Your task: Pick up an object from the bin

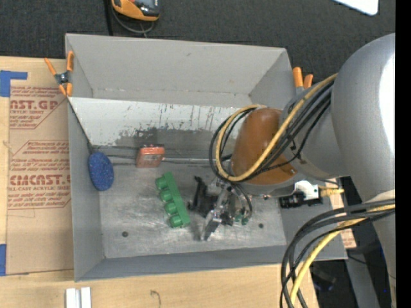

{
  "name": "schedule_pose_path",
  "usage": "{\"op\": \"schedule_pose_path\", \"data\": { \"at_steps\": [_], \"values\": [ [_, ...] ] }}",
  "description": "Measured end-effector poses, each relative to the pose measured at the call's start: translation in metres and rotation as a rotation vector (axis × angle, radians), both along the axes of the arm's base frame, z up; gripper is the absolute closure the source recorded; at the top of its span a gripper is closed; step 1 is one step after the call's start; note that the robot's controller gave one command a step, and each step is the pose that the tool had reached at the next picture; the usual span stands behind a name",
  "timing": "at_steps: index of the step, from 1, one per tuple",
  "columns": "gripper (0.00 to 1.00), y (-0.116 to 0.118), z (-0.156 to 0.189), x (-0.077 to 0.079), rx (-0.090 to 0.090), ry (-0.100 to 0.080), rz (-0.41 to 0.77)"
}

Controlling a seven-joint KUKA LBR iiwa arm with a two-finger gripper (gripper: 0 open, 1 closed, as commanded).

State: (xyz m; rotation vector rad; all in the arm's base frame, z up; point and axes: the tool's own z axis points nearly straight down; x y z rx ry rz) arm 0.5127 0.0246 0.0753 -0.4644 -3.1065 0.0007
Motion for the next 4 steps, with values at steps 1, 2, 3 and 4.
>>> {"op": "schedule_pose_path", "data": {
  "at_steps": [1, 2, 3, 4],
  "values": [
    [0.0, 0.026, -0.002, -0.006, -0.002, -0.008, -0.032],
    [0.0, 0.037, -0.002, -0.003, 0.001, -0.002, -0.128],
    [1.0, 0.017, 0.0, 0.042, 0.004, -0.011, -0.192],
    [1.0, 0.017, 0.0, 0.042, 0.003, -0.011, -0.192]
  ]
}}
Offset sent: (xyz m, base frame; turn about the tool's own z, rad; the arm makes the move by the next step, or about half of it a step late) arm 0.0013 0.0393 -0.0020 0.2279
